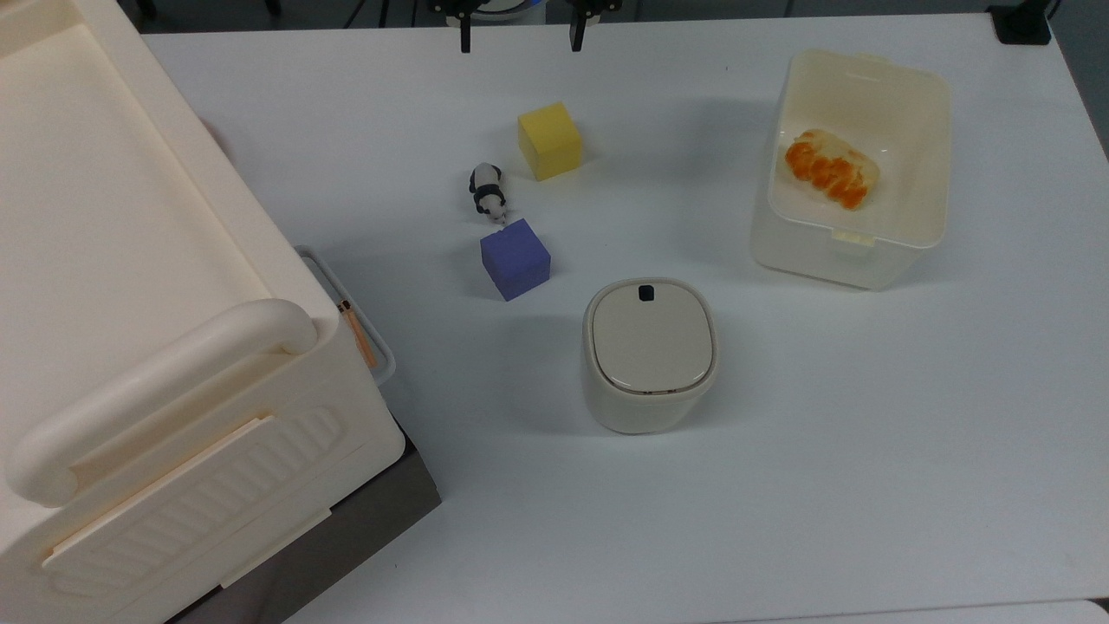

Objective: Slide open the drawer

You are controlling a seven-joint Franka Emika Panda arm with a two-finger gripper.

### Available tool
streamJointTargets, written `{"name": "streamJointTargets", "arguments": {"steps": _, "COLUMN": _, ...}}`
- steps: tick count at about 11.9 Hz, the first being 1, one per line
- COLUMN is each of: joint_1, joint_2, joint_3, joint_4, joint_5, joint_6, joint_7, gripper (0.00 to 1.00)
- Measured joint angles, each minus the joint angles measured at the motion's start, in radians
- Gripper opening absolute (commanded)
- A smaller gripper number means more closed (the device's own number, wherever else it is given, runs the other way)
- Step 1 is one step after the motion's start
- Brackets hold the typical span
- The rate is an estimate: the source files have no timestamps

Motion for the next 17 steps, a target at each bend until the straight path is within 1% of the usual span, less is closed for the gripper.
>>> {"name": "streamJointTargets", "arguments": {"steps": 17, "joint_1": -0.002, "joint_2": 0.001, "joint_3": -0.006, "joint_4": 0.000, "joint_5": 0.000, "joint_6": 0.001, "joint_7": 0.018, "gripper": 1.00}}
